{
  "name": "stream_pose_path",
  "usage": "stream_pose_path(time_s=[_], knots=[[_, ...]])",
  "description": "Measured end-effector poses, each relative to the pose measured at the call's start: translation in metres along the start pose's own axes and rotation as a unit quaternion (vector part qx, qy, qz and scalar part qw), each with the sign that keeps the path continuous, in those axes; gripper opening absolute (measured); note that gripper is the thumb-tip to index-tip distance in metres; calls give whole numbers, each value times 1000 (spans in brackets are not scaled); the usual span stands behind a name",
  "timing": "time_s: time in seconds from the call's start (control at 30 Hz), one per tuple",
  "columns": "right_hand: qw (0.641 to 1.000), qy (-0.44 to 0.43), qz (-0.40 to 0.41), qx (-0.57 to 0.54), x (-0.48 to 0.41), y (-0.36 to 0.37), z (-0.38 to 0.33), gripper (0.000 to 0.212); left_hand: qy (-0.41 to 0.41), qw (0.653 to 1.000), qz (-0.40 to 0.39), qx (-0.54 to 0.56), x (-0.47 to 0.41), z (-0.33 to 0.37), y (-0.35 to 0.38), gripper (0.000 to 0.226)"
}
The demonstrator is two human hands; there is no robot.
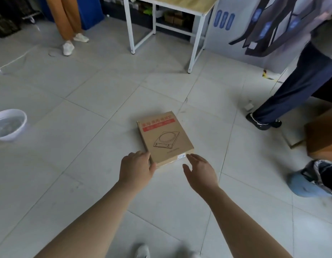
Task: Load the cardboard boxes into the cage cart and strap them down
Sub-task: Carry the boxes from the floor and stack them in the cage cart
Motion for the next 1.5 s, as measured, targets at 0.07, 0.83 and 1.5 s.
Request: stream_pose_path(time_s=[0.07,0.83,1.5], knots=[[1000,2,-10,6,-31,10,11,45,-12,1000,-14,-4,-28,-4,16,34],[986,-125,-94,55,-390,231,181,44,-228,970,-80,2,-296,-50,329,46],[987,-21,-145,71,-491,555,244,62,-399,898,-86,163,-297,-228,629,103]])
Point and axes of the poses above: each hand's wrist, its own x-axis away from the middle knuckle, its own y-axis out of the palm, z = x × y, the point moved 2 cm from there along -x, towards the middle knuckle, and after that the axes turned 13 degrees about x, right-handed, at the moved point
